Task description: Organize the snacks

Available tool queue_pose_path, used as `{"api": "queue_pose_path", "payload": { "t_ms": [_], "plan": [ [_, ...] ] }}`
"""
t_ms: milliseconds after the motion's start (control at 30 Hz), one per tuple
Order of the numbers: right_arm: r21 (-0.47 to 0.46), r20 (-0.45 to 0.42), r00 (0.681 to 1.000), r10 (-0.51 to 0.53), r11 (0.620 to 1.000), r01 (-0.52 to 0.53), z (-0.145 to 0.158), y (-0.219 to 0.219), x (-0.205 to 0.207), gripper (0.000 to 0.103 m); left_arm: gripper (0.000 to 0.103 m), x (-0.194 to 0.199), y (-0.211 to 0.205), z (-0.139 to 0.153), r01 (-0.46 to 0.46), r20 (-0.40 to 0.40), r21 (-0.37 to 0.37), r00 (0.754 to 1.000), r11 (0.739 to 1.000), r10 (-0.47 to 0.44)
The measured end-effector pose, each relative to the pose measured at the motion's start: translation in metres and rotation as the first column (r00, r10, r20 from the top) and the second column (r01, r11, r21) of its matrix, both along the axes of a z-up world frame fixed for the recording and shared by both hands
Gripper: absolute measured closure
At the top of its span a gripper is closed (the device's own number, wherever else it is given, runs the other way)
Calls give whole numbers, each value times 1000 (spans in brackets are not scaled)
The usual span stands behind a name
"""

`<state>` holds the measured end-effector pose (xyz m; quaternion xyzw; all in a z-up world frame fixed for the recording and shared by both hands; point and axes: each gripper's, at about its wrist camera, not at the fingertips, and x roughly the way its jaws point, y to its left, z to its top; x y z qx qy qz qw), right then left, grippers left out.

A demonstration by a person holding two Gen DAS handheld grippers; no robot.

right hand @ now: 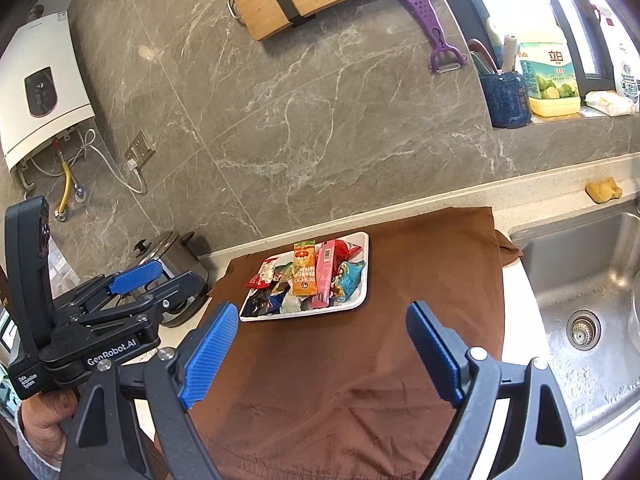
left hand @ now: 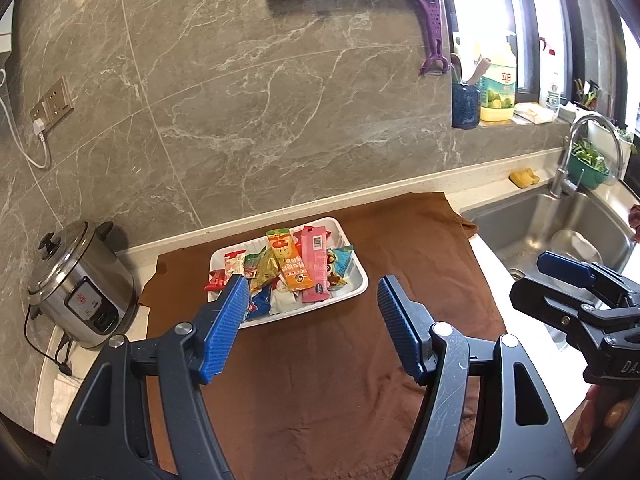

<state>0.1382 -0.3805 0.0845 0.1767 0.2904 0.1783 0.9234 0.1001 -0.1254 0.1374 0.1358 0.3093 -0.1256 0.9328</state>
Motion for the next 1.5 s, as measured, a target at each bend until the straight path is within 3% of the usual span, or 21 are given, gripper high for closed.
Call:
{"api": "queue_pose_path", "payload": {
  "t_ms": [300, 400, 500, 633, 867, 1233, 1400, 1500],
  "plan": [
    [-6, -7, 1000, -2, 1000, 2, -1, 4, 2, 15, 37, 4, 8, 1, 4, 2, -6, 1000, 1000, -4],
    [-10, -7, 1000, -2, 1000, 2, -1, 8, 4, 14, 25, 5, 13, 3, 6, 17, -18, 1000, 1000, -6],
    [-11, -9, 1000, -2, 1000, 2, -1, 10, 7, 14, 24, 5, 18, 9, 15, 49, -19, 999, 1000, -14],
    [-12, -14, 1000, 0, 1000, 0, 1, 17, 10, 14, 9, 3, 18, 13, 7, 107, 47, 994, 999, -12],
    [-20, -20, 1000, 4, 1000, -5, 1, 29, 14, 14, 9, 6, 25, 13, 36, 103, 21, 994, 999, -38],
    [-25, -45, 999, 13, 1000, -15, -2, 39, 19, 14, 9, 14, 26, -7, -70, 128, 139, 990, 988, 52],
    [-26, -56, 998, 19, 999, -21, -3, 42, 21, 14, 9, 12, 30, -12, -26, 95, 86, 995, 996, 18],
    [-27, -63, 998, 24, 999, -26, -5, 44, 21, 14, 9, 11, 32, -14, -50, 98, 87, 994, 995, 41]
  ]
}}
